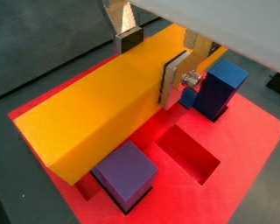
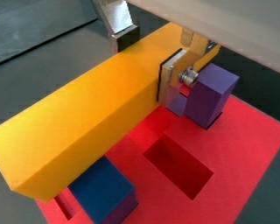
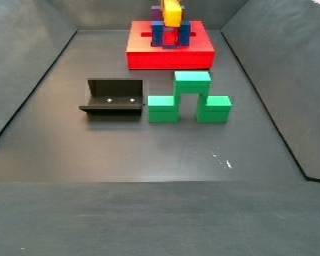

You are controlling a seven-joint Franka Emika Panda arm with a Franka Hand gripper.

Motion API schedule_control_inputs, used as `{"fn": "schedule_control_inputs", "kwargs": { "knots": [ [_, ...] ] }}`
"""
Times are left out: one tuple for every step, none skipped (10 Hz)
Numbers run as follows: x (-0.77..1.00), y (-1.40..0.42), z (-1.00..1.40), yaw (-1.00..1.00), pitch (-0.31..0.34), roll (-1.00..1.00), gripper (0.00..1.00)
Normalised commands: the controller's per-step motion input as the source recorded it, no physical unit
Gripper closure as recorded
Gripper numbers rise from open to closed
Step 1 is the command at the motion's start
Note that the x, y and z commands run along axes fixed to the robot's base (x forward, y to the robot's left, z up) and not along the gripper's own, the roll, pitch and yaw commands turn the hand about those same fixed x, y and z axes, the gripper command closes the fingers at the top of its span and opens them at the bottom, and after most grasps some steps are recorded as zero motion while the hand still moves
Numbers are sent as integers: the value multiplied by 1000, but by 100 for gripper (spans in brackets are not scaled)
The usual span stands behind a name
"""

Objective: Pick up the yellow object. Move up. Move to above the board. Insert the yellow object.
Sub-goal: Insert the yellow object.

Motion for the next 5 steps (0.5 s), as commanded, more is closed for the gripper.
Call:
{"fn": "schedule_control_inputs", "kwargs": {
  "knots": [
    [23, 0, 0, -180, 26, 127, 100],
    [111, 0, -51, -326, 83, 189, 100],
    [83, 0, -60, -317, 96, 161, 100],
    [71, 0, -46, -269, 87, 116, 100],
    [77, 0, -3, -200, 79, 101, 100]
  ]
}}
